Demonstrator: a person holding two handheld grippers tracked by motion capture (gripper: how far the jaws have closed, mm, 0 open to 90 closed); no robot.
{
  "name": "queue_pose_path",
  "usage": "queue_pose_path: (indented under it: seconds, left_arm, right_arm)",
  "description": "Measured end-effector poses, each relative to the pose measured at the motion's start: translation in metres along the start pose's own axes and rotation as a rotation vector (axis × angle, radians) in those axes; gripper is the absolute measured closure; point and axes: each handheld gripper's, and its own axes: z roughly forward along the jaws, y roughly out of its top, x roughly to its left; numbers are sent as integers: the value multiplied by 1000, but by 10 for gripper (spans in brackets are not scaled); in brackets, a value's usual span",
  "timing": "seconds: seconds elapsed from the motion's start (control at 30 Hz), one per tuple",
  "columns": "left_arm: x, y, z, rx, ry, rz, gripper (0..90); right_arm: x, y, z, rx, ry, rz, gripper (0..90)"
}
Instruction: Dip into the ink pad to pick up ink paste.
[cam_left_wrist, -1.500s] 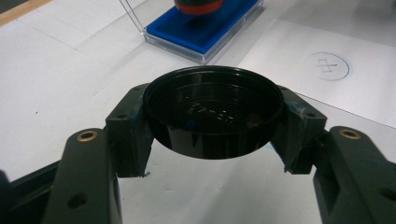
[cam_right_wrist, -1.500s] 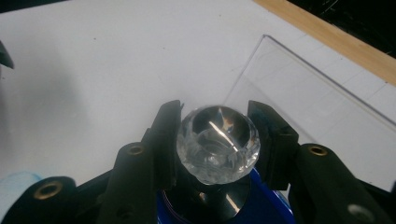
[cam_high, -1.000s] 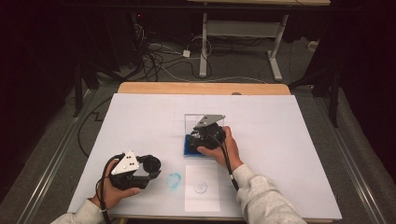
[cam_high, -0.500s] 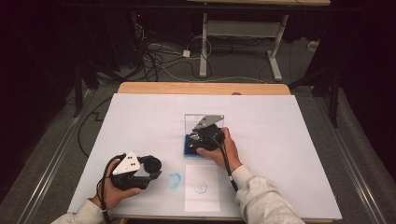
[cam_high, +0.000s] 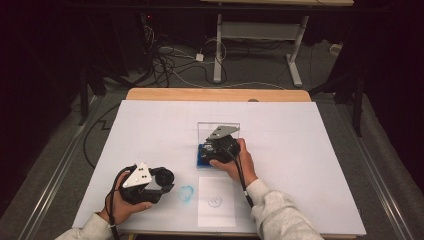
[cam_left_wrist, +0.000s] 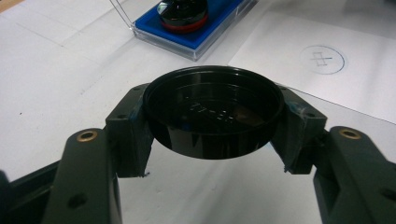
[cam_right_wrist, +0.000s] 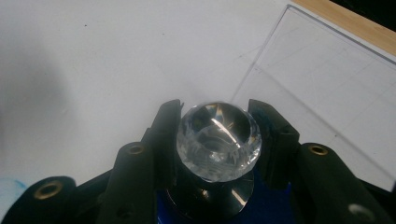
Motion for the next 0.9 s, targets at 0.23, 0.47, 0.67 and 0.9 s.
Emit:
queue_pose_path:
  seconds: [0.23,0.47,0.67,0.9]
  left_arm:
    - [1,-1,-1,-2,2,-2,368]
    - [0,-1,-2,-3,4,-3,368]
    - [0,-1,-1,2,3,-1,368]
    - [0,-1,-1,0,1,0,368]
  right_arm:
    - [0,-3,-3,-6,4,9,570]
    - [-1,-1,-2,3,6,4,570]
    - [-1,1,-1,16,5,12,570]
    - [-1,0,-1,13,3,6,569]
